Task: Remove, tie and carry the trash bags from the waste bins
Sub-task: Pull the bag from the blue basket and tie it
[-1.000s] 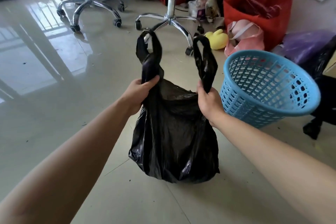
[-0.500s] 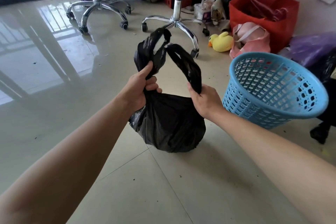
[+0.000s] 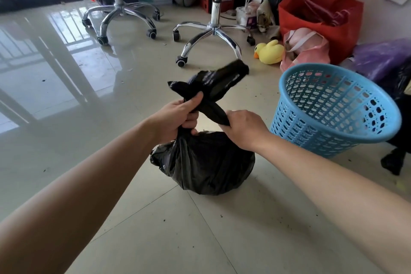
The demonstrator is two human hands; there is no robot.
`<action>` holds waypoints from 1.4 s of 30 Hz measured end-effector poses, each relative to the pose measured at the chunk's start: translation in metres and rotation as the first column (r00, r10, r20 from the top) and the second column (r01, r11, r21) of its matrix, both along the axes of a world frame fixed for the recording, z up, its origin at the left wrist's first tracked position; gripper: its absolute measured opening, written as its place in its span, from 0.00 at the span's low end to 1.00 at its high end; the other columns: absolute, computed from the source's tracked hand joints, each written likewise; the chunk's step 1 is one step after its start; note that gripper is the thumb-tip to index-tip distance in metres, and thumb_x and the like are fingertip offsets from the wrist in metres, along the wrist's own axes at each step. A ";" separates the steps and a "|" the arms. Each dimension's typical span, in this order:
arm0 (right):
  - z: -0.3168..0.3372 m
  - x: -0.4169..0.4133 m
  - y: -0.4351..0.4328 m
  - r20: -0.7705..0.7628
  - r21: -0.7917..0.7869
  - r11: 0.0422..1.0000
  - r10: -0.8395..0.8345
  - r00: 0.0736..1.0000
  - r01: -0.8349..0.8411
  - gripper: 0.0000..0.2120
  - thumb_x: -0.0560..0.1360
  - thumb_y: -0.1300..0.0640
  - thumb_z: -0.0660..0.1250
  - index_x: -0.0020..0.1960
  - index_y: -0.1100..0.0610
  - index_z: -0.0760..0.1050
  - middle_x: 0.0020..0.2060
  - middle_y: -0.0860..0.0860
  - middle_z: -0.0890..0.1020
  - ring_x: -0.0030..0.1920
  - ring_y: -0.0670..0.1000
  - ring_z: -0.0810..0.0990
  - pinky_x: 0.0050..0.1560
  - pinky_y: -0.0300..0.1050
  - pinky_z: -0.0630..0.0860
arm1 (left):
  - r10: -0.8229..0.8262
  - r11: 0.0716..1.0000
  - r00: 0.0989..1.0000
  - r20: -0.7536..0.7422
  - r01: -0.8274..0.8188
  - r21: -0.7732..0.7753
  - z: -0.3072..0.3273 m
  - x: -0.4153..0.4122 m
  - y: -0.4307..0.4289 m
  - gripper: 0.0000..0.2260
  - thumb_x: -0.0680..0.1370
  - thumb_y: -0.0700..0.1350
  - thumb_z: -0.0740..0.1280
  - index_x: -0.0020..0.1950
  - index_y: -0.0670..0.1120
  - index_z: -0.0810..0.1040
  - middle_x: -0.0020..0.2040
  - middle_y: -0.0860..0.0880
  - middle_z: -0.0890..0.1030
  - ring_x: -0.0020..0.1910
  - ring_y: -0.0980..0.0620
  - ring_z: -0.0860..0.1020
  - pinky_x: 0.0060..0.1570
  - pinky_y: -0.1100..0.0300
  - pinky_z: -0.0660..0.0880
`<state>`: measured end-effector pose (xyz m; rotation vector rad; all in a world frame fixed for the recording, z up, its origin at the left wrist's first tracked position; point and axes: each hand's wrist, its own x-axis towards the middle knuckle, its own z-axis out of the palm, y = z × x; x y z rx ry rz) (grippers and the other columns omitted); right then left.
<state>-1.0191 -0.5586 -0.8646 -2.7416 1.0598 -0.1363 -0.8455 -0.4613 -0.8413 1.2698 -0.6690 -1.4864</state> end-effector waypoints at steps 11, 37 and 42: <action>0.027 -0.001 -0.011 0.450 0.624 0.781 -0.329 0.830 -0.029 0.51 0.65 0.20 0.57 0.76 0.54 0.62 0.59 0.47 0.76 0.59 0.47 0.76 0.59 0.43 0.71 | 0.063 0.997 0.997 -0.048 -0.065 -0.042 0.005 0.005 0.011 0.11 0.84 0.52 0.61 0.49 0.46 0.71 0.32 0.49 0.69 0.27 0.53 0.63 0.35 0.56 0.71; 0.063 -0.017 -0.031 0.444 0.891 0.413 -0.708 0.549 -0.188 0.06 0.73 0.57 0.75 0.46 0.58 0.81 0.36 0.50 0.83 0.31 0.43 0.80 0.31 0.33 0.77 | 0.045 0.997 0.987 -0.154 -0.054 -0.057 0.010 0.015 0.000 0.08 0.81 0.48 0.59 0.44 0.48 0.73 0.58 0.38 0.82 0.31 0.51 0.72 0.39 0.56 0.72; 0.063 -0.018 -0.005 0.247 0.968 0.082 -0.467 0.849 -0.237 0.02 0.76 0.63 0.69 0.47 0.61 0.81 0.38 0.53 0.84 0.38 0.47 0.84 0.39 0.34 0.81 | 0.150 0.988 0.987 0.066 -0.146 -0.059 0.008 0.012 0.002 0.09 0.77 0.48 0.71 0.46 0.44 0.76 0.45 0.47 0.84 0.30 0.53 0.74 0.31 0.60 0.73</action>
